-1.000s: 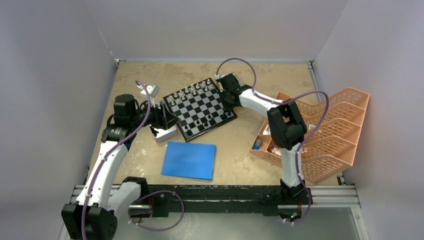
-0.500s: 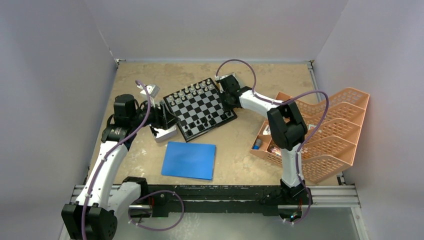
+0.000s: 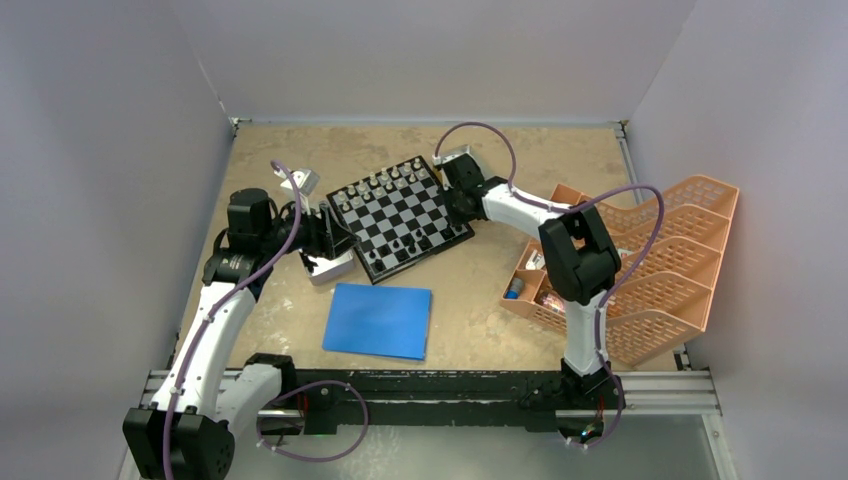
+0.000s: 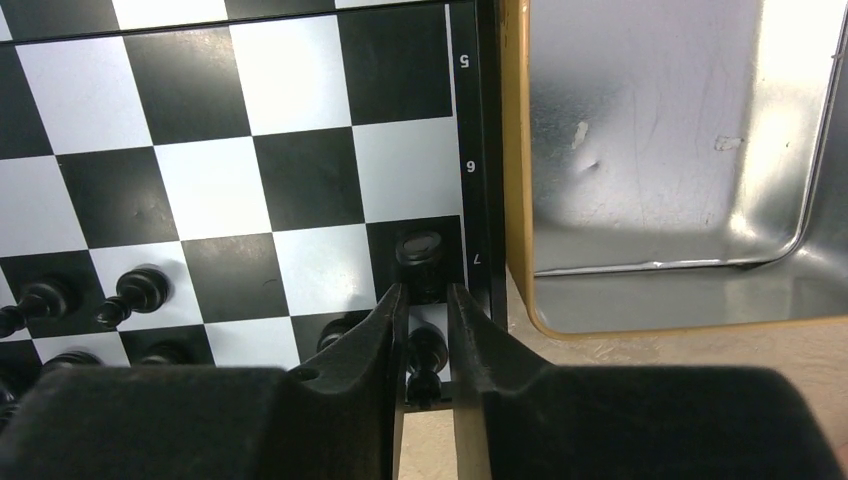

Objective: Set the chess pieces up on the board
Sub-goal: Pick up the chess piece from the chessboard.

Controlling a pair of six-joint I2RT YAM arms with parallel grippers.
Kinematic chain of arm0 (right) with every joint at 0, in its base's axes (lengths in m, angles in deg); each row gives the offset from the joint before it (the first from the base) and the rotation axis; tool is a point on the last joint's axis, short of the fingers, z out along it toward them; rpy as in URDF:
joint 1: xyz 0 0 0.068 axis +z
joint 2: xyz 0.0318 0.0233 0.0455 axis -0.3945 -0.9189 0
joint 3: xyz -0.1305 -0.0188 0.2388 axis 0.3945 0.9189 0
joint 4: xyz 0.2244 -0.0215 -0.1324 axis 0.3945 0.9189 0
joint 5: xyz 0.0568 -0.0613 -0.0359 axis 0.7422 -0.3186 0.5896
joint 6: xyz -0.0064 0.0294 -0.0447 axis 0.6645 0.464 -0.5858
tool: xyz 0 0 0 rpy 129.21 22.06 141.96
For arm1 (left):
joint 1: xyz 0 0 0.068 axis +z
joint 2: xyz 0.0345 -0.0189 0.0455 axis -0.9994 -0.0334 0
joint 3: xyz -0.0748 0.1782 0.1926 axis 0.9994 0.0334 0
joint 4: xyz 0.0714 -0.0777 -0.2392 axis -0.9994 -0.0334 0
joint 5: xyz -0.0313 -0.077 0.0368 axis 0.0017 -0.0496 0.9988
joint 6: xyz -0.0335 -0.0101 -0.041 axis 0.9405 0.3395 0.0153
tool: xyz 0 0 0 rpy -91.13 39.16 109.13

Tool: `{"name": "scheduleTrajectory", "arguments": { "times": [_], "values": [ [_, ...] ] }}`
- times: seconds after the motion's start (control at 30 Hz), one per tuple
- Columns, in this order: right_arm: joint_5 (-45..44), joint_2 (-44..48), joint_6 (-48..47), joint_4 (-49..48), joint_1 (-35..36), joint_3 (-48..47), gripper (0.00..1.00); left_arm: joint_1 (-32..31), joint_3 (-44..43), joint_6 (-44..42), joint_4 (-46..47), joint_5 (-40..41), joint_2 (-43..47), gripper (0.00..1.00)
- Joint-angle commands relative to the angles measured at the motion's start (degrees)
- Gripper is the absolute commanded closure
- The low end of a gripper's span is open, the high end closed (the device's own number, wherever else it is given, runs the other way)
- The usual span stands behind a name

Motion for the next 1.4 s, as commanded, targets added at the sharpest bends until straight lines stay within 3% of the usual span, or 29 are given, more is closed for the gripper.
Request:
{"name": "scheduleTrajectory", "arguments": {
  "times": [0.0,0.17,0.4,0.6,0.73,1.0,1.2,1.37],
  "values": [
    [-0.37,2.03,-0.97,-0.44,0.13,0.58,0.79,-0.03,-0.94,-1.21,1.43,-0.52,0.96,0.38],
    [0.25,1.52,-1.29,-1.09,0.14,0.26,0.80,-0.04,-0.81,-1.21,1.50,-0.52,0.98,0.39],
    [0.52,2.51,-1.84,-1.03,0.10,-0.84,0.93,-0.04,-0.39,-0.83,2.35,-0.28,0.72,0.40],
    [1.28,6.35,-2.74,-1.32,0.07,-2.63,0.95,-0.04,3.55,5.31,12.00,0.25,0.66,0.46],
    [3.06,8.81,-3.23,-0.82,0.15,-2.61,0.96,-0.04,4.53,7.62,18.30,-4.30,-0.49,0.49],
    [15.87,16.00,-3.29,-2.98,0.10,0.88,0.96,-0.48,2.20,-0.20,30.72,-17.10,-6.62,0.58],
    [30.81,22.79,-1.58,-9.05,0.16,7.02,0.96,-5.64,-2.07,-18.96,31.48,-21.45,-10.74,0.58],
    [38.43,26.78,-0.89,-12.57,0.15,11.25,0.96,-6.45,-9.99,-9.42,30.33,-24.42,-16.80,0.57]
  ]
}}
